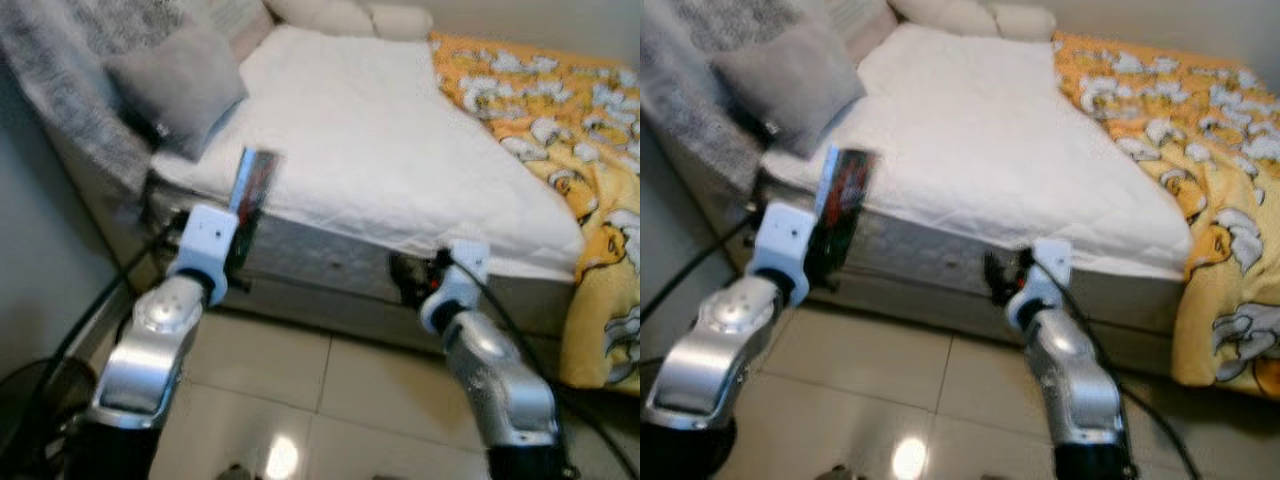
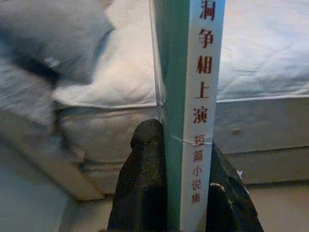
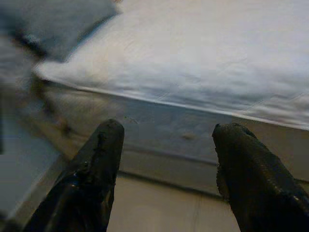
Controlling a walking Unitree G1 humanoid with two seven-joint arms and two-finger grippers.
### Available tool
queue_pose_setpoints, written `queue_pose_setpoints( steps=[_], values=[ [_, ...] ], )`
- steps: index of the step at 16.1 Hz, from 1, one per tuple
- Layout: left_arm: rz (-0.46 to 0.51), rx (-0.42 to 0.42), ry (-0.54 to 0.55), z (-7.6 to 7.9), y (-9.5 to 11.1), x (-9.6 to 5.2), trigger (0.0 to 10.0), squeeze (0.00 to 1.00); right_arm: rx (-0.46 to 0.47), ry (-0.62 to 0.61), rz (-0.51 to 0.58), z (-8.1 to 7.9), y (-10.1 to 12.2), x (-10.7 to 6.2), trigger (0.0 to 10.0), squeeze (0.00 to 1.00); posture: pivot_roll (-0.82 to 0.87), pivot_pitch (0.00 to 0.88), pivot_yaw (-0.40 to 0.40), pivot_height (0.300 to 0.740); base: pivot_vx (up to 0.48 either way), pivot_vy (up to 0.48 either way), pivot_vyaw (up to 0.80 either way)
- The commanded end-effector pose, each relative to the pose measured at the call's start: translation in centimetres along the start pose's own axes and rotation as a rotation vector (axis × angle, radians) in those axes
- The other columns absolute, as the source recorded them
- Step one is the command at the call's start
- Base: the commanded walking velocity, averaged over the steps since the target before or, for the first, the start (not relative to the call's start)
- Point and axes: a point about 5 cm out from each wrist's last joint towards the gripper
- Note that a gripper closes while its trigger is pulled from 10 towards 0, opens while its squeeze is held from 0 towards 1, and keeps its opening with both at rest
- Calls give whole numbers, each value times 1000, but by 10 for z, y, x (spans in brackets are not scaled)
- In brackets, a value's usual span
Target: Clean up the room
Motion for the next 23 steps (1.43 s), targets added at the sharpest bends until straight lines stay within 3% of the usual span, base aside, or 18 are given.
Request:
queue_pose_setpoints(
  steps=[1,3,13,17,23],
  values=[
    [86,-17,9,-1,15,-1,10000,0,-6,-20,15,7,5,-1,10000,0,-37,0,-56,740,0,0,0],
    [73,7,9,-3,14,0,10000,0,-3,-19,14,6,5,-1,10000,0,-34,0,-54,740,0,0,0],
    [83,-30,27,-9,15,-1,10000,0,-54,33,28,-2,7,-1,10000,0,-30,0,-48,740,0,0,0],
    [81,-31,24,-10,14,-1,10000,0,-51,40,33,-3,8,0,10000,0,-29,0,-47,740,263,0,555],
    [74,-34,21,-12,13,-2,10000,0,-53,42,22,-3,7,0,10000,0,-29,0,-43,740,295,0,0]
  ],
)
Point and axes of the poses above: a point about 5 cm out from each wrist's last joint towards the gripper, its own x axis pointing out of the wrist towards the gripper, its own y axis along the axis of the wrist's last joint, z = x × y, and after that the axes turned 6 degrees about x, right-handed
